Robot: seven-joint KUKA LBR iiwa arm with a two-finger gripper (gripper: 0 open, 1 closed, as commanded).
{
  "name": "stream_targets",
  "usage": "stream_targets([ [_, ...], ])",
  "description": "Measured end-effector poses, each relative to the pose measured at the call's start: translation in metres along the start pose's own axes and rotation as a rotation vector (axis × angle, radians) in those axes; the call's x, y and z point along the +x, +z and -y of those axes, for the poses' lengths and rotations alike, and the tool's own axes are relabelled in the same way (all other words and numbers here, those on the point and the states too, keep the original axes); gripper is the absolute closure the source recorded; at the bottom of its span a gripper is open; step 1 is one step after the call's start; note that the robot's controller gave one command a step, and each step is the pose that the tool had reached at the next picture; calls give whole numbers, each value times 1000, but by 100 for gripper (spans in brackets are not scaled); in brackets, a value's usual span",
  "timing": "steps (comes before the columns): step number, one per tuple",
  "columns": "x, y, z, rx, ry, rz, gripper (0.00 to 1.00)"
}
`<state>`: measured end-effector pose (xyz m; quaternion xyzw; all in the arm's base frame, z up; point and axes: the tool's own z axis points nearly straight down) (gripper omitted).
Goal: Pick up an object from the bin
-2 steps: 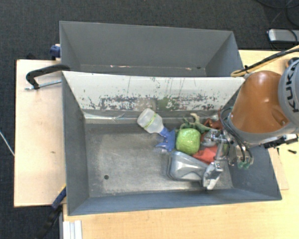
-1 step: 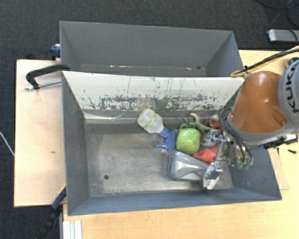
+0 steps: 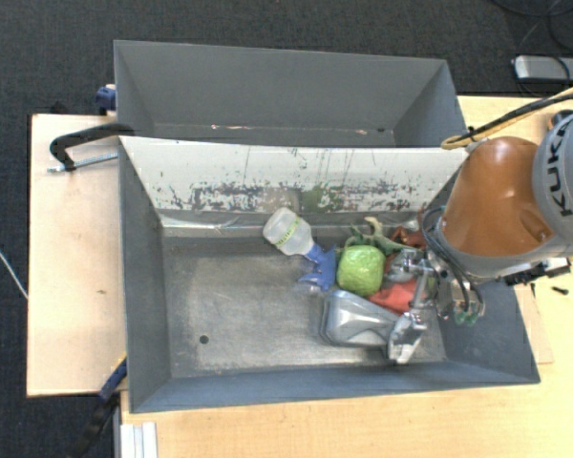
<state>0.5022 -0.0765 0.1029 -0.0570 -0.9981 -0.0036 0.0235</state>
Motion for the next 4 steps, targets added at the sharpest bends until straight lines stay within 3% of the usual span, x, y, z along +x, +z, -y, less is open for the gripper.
stream_targets([
  [4, 1, 2, -1, 0, 0, -3, 100],
])
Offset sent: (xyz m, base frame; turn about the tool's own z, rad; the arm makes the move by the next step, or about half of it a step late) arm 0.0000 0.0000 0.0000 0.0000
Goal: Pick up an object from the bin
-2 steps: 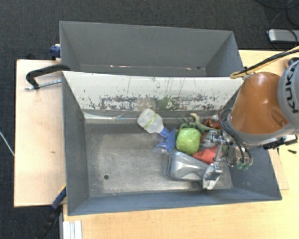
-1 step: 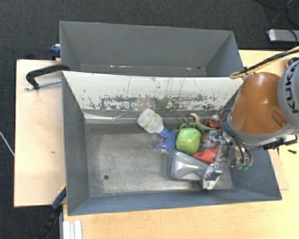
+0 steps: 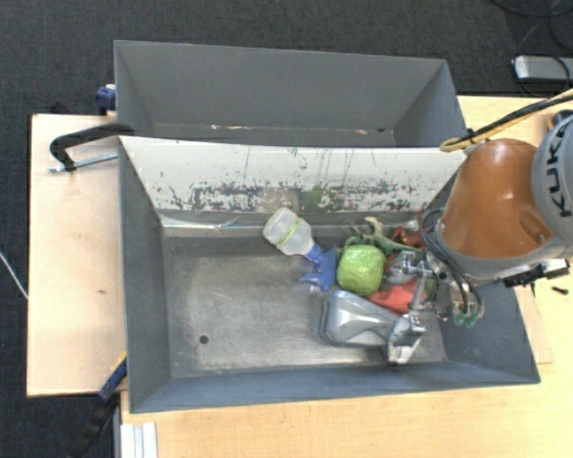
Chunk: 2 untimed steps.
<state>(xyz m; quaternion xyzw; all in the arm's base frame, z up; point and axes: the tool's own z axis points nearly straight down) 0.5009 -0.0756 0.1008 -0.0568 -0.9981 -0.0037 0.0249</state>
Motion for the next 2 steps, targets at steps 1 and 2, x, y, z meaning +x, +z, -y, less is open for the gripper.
stream_targets([
  [1, 0, 0, 0, 0, 0, -1, 100],
  [2, 0, 1, 0, 0, 0, -1, 100],
])
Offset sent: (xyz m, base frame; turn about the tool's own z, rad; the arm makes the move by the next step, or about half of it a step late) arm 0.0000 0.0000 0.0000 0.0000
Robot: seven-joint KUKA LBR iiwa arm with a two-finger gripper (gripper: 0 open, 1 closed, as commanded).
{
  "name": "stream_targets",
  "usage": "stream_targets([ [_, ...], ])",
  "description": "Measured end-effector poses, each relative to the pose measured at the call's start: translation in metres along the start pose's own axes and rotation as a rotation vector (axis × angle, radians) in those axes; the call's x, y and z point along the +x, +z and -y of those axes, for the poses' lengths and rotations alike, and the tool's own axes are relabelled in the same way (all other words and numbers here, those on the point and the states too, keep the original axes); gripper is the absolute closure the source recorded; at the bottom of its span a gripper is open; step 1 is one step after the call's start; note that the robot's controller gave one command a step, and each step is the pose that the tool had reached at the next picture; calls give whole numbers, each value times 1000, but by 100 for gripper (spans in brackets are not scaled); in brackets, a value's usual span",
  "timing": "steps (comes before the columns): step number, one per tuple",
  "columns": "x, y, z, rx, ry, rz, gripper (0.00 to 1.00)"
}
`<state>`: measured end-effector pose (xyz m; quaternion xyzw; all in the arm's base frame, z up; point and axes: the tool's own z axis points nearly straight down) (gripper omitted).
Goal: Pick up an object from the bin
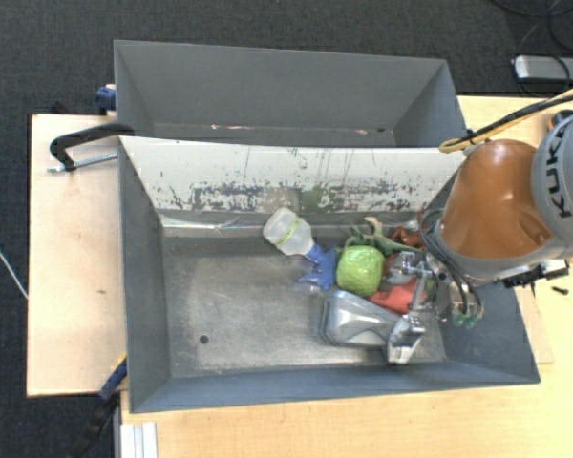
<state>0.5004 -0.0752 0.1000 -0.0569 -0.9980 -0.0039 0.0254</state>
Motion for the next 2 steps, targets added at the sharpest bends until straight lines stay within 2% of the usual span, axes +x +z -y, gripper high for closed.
stream_targets([
  [2, 0, 1, 0, 0, 0, -1, 100],
])
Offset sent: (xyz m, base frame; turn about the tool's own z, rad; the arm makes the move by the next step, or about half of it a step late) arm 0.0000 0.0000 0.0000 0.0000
